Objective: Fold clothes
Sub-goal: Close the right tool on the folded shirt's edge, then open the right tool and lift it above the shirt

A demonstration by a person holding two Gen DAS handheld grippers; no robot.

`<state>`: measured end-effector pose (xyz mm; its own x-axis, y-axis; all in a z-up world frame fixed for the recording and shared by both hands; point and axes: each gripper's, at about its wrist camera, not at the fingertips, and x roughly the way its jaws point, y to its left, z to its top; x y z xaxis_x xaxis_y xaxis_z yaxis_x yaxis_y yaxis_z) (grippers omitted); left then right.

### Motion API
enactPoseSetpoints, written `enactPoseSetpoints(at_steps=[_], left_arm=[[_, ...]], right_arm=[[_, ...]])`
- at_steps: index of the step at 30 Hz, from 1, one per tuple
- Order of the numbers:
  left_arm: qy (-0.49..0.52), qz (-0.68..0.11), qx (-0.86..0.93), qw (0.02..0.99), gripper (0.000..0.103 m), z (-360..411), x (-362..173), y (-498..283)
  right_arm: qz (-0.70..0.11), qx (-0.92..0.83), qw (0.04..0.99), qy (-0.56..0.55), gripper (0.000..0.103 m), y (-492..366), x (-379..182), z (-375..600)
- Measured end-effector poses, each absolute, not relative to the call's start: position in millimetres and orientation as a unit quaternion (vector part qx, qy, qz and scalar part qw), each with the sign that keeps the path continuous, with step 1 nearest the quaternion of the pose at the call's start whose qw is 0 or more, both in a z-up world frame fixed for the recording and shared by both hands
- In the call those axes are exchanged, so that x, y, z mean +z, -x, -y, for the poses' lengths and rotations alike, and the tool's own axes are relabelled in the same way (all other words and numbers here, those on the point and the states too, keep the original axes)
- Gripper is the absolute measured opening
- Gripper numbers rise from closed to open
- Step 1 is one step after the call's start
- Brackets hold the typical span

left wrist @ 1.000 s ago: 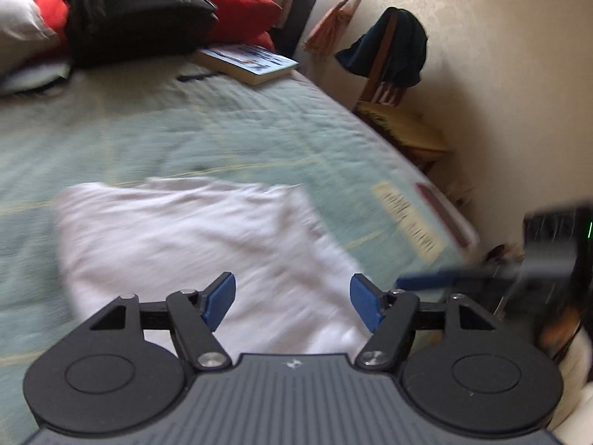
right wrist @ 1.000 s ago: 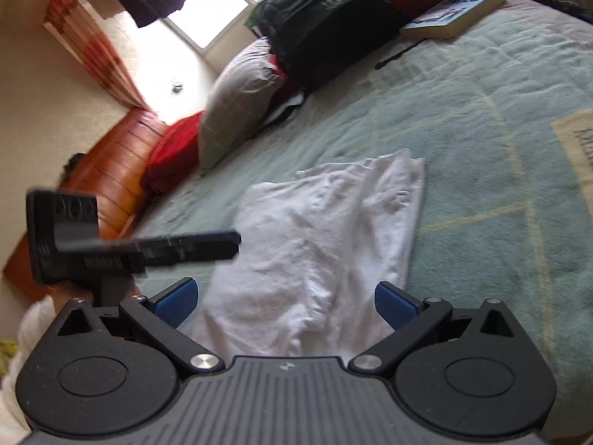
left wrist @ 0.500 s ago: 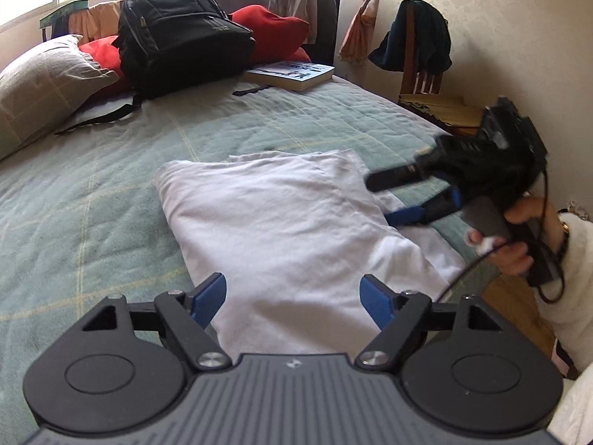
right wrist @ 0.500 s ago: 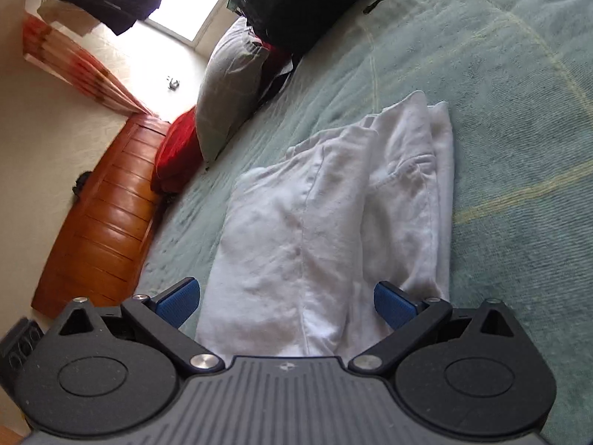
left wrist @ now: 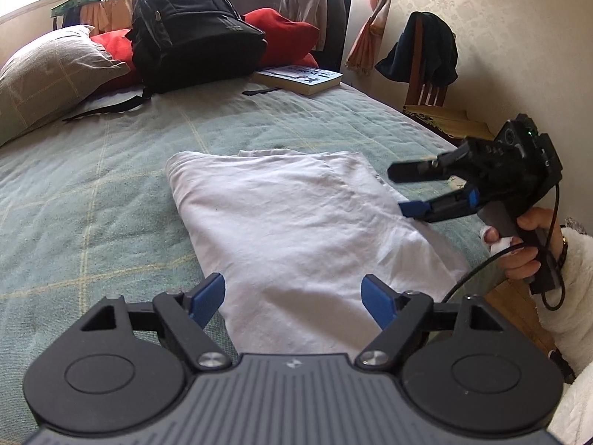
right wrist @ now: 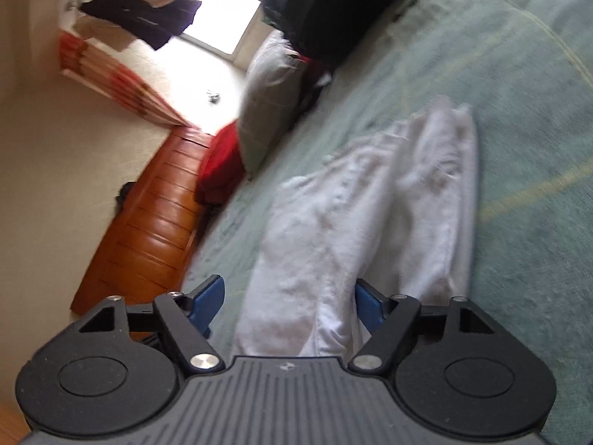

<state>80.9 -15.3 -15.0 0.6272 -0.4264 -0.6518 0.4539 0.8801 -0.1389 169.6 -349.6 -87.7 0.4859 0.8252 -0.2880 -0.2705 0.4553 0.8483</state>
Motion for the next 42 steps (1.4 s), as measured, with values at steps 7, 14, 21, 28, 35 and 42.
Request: enactPoseSetpoints(at_steps=[7,14,21,28,35,42], left_arm=[[-0.017,-0.362,-0.24,0.901,0.082,12.6,-18.1,-80.1],[-0.018,-0.362,-0.24,0.9,0.082,14.1,-17.2,-78.2],[-0.019,-0.363,-0.239,0.9,0.082,13.3,-17.6,-75.1],[-0.024,-0.37,-0.241,0.897,0.082,16.3,-19.9,-74.9],[-0.033,-0.372,-0.252,0.893,0.082,22.0,-20.3,-75.9],[-0.045,-0.372,-0.263,0.889,0.082,33.6,-18.7,-86.9]], right_arm=[[-0.395,0.298,0.8,-0.341,0.015,-181.1,-109.6,345.7],[-0.374,0.292,0.836,-0.274,0.008,-177.6,-73.1,331.3],[-0.381,0.265,0.852,-0.244,0.008,-183.2,-51.1,356.0],[-0.398,0.232,0.85,-0.254,0.008,-174.9,-64.1,371.9],[-0.409,0.226,0.845,-0.258,0.008,-177.0,-66.8,379.9],[-0.407,0.201,0.853,-0.259,0.016,-158.9,-63.5,389.9]])
